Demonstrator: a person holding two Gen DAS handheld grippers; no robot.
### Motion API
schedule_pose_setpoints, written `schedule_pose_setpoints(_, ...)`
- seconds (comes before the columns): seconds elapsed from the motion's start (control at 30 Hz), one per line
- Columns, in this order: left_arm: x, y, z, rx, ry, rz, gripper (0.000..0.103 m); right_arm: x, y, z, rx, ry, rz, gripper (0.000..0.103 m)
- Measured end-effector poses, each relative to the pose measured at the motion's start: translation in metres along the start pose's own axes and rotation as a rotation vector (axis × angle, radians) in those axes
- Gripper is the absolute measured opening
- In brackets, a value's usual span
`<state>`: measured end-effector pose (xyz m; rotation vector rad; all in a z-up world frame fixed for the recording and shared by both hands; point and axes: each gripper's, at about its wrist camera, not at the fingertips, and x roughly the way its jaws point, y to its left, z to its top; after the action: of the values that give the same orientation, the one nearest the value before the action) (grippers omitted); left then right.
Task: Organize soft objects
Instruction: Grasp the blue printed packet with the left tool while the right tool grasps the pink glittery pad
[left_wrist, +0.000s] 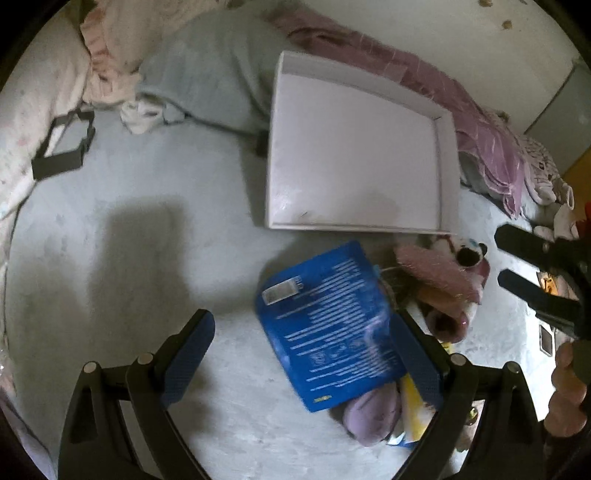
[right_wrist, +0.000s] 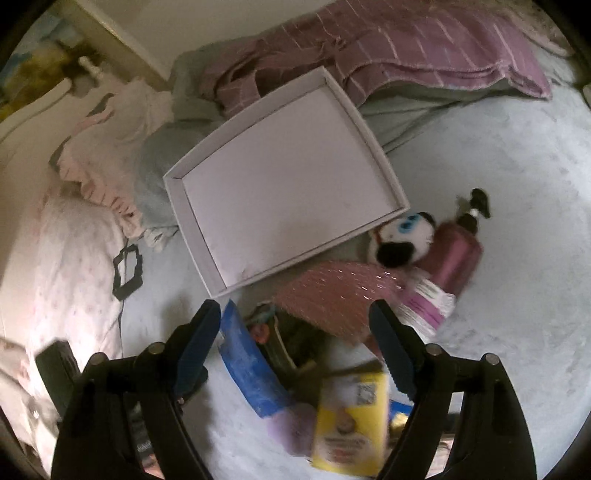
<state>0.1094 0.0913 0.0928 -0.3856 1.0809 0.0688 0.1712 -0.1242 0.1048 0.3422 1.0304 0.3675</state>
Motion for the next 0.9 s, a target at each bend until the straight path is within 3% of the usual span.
schedule_pose_setpoints(0.17,0.019,0.007,0.001,0.009,0.085,-0.007,0.097,0.01,-0.02,-0.011,0.112,-0.044,-0.023,0.077)
schedule_pose_setpoints(0.23,0.03,0.011,-0.001,-0.025,0.133,-0.038,0.097,0.016,-0.029,-0.01,0.141,-0.018,-0.067,0.057)
schedule_pose_setpoints(0.27,0.037,0.013,-0.002,-0.052,0.165,-0.057,0.097,0.016,-0.034,-0.008,0.158,-0.003,-0.065,0.055)
schedule_pose_setpoints(0.37,0.053,0.015,-0.005,-0.098,0.222,-0.083,0.097,0.007,-0.044,-0.007,0.189,-0.017,-0.033,0.055)
schedule_pose_setpoints(0.47,0.067,0.011,-0.008,-0.105,0.249,-0.053,0.097,0.007,-0.046,-0.006,0.192,0.014,-0.013,0.055)
schedule_pose_setpoints(0.63,0.082,0.004,-0.018,-0.153,0.286,-0.14,0.095,0.023,-0.046,-0.008,0.205,0.075,0.001,0.053)
schedule_pose_setpoints(0.9,0.071,0.001,-0.019,-0.172,0.235,-0.138,0.06,0.043,-0.048,-0.011,0.242,0.119,0.013,0.04)
